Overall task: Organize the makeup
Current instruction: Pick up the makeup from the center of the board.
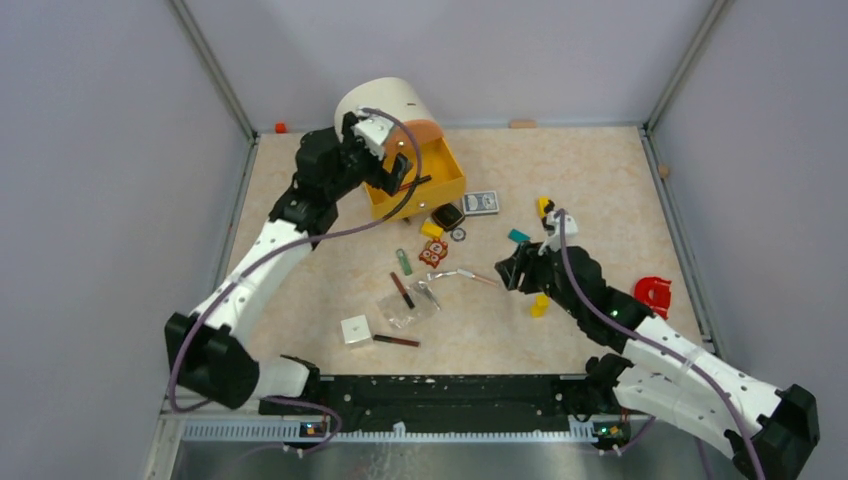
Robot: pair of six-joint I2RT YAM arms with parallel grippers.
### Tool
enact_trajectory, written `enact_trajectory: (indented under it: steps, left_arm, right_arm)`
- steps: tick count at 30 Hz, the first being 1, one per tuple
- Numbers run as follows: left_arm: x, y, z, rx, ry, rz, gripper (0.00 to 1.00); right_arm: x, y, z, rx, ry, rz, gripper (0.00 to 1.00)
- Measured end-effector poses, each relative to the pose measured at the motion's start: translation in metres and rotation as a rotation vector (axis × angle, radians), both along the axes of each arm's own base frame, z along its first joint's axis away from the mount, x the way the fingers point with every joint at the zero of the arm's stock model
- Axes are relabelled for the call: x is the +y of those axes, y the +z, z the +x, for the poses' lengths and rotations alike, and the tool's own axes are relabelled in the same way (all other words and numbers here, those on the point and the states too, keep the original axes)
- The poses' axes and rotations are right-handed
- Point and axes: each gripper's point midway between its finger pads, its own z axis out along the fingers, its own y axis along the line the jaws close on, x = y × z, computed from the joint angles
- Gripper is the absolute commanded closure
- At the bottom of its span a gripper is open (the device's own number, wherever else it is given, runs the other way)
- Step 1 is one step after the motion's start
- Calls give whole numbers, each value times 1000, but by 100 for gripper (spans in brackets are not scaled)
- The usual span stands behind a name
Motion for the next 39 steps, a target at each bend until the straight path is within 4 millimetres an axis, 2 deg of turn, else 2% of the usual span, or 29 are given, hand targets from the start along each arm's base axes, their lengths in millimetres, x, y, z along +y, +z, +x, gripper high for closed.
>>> enact_trajectory:
  steps: [4, 7, 9, 10, 11, 13, 16, 20, 26, 29, 32, 35, 39]
  left_arm:
    - [17, 47, -35, 13, 98, -219, 1]
    - [30, 61, -55, 63, 164, -327, 1]
    - [39, 54, -67, 111, 214, -363, 1]
    - [45, 43, -73, 142, 246, -371, 1]
    - [51, 32, -79, 170, 274, -372, 1]
    - [67, -3, -96, 234, 351, -356, 1]
    - [90, -37, -121, 273, 435, -328, 1]
    - [116, -45, -142, 236, 523, -331, 1]
    - [138, -57, -151, 201, 615, -323, 1]
    - [142, -72, -152, 223, 641, -299, 1]
    - [143, -78, -150, 236, 652, -284, 1]
    - [144, -80, -149, 238, 658, -276, 1]
    - [145, -80, -149, 234, 661, -268, 1]
  right_arm:
    - [10, -28, 0, 77, 84, -142, 47]
    - [19, -46, 2, 143, 158, -250, 47]
    - [25, -56, 4, 172, 204, -302, 47]
    - [27, -60, 5, 187, 220, -329, 47]
    - [29, -64, 6, 202, 237, -355, 47]
    - [33, -72, 11, 221, 265, -401, 47]
    - [39, -86, 18, 243, 311, -469, 48]
    - [42, -111, 25, 278, 359, -561, 49]
    - [37, -145, 34, 310, 397, -695, 49]
    - [38, -150, 40, 302, 420, -734, 51]
    - [41, -152, 46, 290, 439, -756, 55]
    - [44, -157, 51, 294, 454, -763, 67]
    - [47, -157, 55, 284, 462, -767, 76]
